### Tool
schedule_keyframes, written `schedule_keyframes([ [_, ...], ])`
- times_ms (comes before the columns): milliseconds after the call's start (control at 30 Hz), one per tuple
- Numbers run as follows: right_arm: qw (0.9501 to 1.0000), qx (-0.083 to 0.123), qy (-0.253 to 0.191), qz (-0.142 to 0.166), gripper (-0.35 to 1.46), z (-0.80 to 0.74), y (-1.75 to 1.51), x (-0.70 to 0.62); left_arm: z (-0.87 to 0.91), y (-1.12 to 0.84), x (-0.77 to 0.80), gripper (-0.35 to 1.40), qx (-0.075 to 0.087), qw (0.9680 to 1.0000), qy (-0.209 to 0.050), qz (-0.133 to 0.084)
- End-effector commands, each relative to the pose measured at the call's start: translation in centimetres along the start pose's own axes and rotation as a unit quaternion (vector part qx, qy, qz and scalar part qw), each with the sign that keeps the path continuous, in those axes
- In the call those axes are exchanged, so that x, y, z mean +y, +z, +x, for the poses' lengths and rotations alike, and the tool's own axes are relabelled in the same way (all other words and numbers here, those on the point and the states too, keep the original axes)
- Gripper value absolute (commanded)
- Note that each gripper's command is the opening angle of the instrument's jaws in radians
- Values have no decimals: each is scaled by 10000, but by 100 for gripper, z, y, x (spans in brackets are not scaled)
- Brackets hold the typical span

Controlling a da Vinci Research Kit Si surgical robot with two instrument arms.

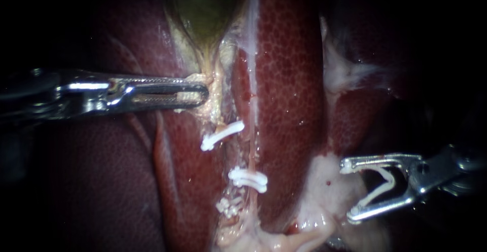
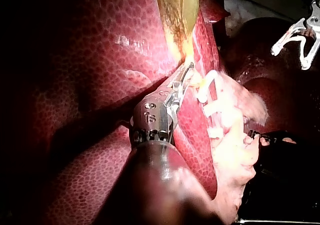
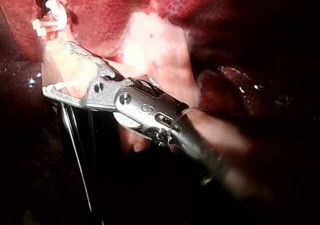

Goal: Clipping third clip right tube

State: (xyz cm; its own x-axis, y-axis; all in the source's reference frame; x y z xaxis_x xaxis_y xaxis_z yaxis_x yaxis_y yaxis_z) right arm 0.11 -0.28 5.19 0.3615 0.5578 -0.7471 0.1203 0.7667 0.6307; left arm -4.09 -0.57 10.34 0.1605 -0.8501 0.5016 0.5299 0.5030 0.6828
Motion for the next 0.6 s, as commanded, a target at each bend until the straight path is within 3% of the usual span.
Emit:
schedule_keyframes([
  [33, 10000, -1, 1, -1, 60, 0, 0, 0, 0, 0, 0, -20, 0, 10000, 0, -1],
  [600, 10000, 0, 3, -5, 60, 0, 1, 1, -8, -11, 4, -20, 29, 10000, -12, 61],
])
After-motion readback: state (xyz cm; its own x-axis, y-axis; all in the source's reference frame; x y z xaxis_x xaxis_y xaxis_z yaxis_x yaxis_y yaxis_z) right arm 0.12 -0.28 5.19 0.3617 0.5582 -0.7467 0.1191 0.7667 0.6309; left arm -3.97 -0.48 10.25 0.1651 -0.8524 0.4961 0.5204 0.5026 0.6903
